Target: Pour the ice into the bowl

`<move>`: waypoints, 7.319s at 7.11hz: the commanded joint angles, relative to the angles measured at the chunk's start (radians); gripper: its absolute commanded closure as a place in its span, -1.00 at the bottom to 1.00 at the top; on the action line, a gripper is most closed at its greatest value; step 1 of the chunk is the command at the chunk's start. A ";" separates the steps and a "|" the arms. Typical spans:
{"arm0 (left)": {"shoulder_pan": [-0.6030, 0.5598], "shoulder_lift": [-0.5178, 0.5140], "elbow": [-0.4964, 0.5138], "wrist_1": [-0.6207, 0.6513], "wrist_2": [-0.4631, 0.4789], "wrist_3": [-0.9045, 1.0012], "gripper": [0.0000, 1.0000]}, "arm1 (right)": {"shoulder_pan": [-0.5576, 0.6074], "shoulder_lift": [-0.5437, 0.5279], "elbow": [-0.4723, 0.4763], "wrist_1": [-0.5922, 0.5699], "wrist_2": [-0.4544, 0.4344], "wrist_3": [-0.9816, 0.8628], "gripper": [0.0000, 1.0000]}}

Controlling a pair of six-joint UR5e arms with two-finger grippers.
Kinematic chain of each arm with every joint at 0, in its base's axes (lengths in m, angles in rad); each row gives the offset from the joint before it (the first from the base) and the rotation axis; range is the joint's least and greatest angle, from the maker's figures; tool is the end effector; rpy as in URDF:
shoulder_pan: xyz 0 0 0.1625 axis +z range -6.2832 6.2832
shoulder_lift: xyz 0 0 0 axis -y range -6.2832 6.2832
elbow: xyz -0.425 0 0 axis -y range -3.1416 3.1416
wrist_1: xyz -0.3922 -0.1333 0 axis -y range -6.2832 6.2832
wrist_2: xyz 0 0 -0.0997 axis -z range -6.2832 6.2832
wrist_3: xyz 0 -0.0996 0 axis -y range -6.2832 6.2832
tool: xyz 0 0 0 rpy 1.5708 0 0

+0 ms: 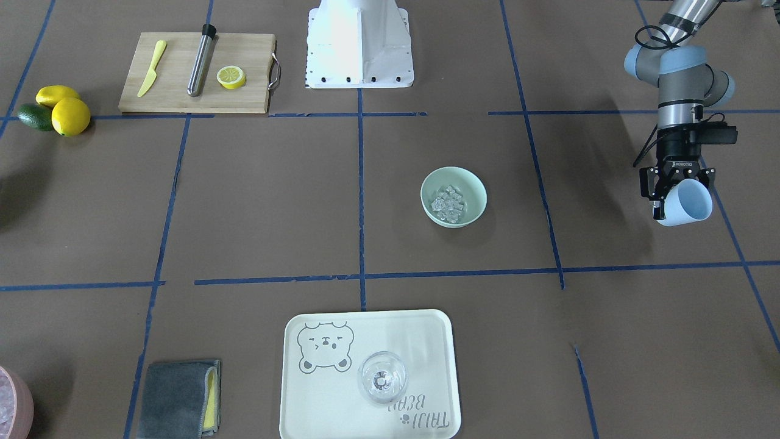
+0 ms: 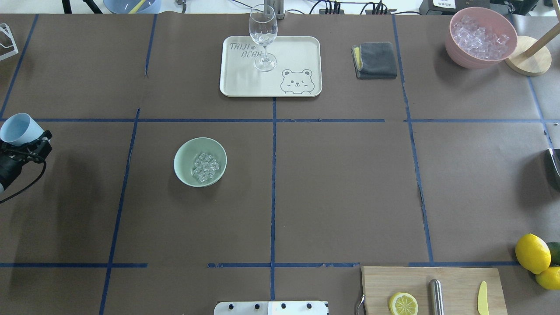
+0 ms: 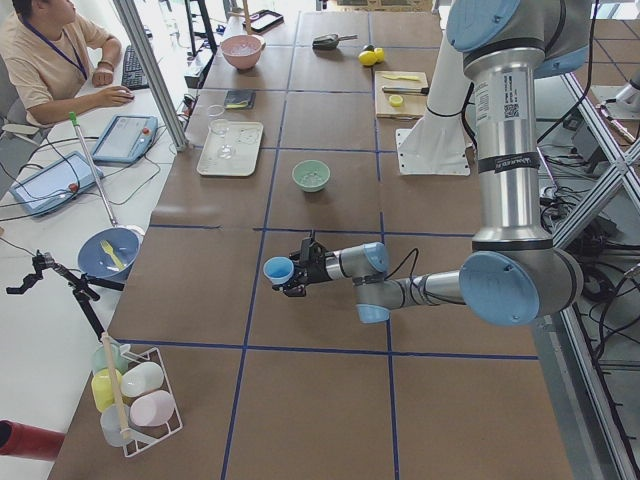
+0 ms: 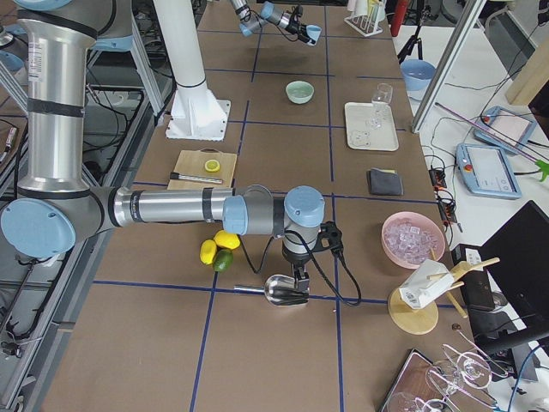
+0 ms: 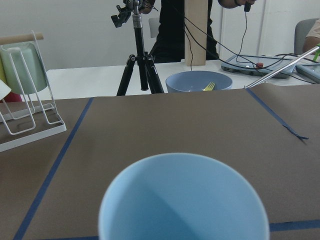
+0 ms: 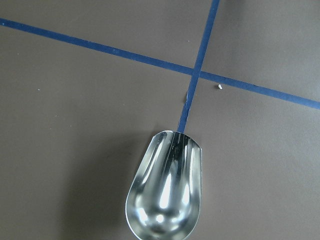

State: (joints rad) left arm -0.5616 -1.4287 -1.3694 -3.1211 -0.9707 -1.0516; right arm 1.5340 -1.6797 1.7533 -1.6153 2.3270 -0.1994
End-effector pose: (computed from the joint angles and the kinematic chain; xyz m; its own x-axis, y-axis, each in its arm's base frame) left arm 0.2557 -0.3848 0.6514 0.7013 0.0425 -0.7116 0.6199 0.4565 0.6382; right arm 0.0485 -0.4488 0.6257 0.7045 -0.2436 0.6665 0.1799 0.9699 0.1644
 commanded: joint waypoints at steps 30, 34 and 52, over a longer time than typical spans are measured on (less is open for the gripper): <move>-0.995 0.094 -0.316 1.260 -1.396 1.190 -1.00 | 0.000 -0.012 0.069 0.002 0.003 0.175 -1.00; -1.063 -0.058 -0.373 1.730 -1.399 1.196 -1.00 | -0.021 -0.008 0.096 0.015 0.003 0.178 -1.00; -1.104 -0.041 -0.401 1.561 -1.461 1.200 -1.00 | -1.118 1.238 -0.620 0.250 -0.595 1.525 -0.85</move>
State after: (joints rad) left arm -1.6659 -1.4695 -1.7699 -1.5600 -2.4313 0.1483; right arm 0.4203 -0.4302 1.1396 -1.3641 1.7336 1.3395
